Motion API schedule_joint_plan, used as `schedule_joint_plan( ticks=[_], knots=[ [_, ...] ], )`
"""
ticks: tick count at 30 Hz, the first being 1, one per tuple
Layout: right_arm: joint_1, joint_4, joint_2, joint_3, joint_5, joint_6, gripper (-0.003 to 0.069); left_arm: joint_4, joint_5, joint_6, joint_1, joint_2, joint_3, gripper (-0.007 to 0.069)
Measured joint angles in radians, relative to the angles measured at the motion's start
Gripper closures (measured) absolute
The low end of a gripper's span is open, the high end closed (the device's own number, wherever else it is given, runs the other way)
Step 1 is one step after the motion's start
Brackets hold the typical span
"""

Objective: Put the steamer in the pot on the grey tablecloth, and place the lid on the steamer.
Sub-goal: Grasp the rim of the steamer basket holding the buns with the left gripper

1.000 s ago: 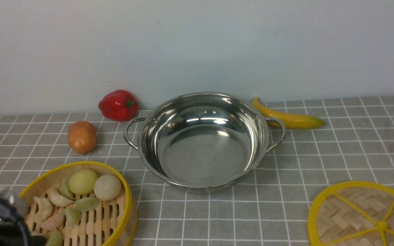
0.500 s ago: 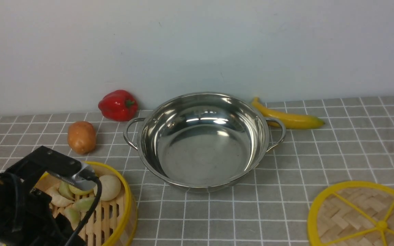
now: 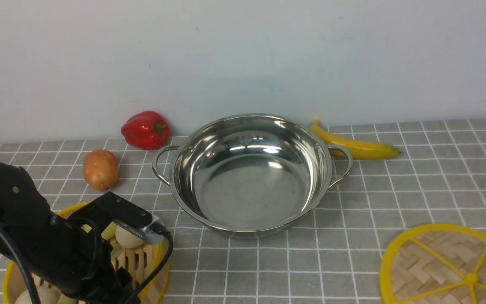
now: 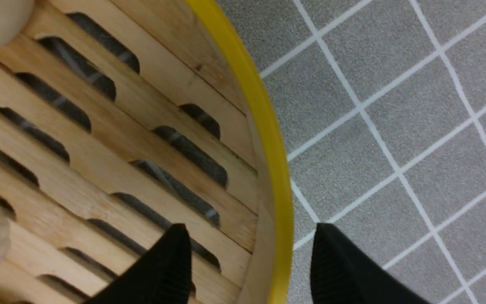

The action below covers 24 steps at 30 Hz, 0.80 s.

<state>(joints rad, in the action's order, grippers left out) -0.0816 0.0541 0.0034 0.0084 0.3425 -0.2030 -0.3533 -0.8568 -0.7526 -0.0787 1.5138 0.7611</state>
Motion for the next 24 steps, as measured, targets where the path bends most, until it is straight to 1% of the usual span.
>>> schedule_joint_plan(
  ticks=[7,10,11,14,15,16,19,21,24],
  knots=[
    [0.000,0.000,0.000,0.000,0.000,0.000,0.0416,-0.001,-0.007,0.000,0.000,0.072,0.000,0.0313],
    [0.000,0.000,0.000,0.000,0.000,0.000,0.0416,-0.001,-0.028,0.000,0.000,0.078,0.001,0.0376],
    [0.000,0.000,0.000,0.000,0.000,0.000,0.0416,-0.001,-0.028,0.000,0.000,0.078,0.001,0.0383],
    [0.000,0.000,0.000,0.000,0.000,0.000,0.0416,0.007,-0.078,-0.007,0.000,0.080,0.026,0.0550],
    [0.000,0.000,0.000,0.000,0.000,0.000,0.0416,0.013,-0.090,-0.017,0.000,0.080,0.037,0.0571],
    [0.000,0.000,0.000,0.000,0.000,0.000,0.0416,0.015,-0.099,-0.019,-0.001,0.080,0.046,0.0574],
    [0.000,0.000,0.000,0.000,0.000,0.000,0.0416,0.058,-0.213,-0.005,-0.004,0.080,0.135,0.0580],
    [0.000,0.000,0.000,0.000,0.000,0.000,0.0416,0.091,-0.291,0.025,-0.004,0.080,0.198,0.0585],
    [0.000,0.000,0.000,0.000,0.000,0.000,0.0416,0.159,-0.359,0.075,-0.011,0.067,0.300,0.0577]
  ],
)
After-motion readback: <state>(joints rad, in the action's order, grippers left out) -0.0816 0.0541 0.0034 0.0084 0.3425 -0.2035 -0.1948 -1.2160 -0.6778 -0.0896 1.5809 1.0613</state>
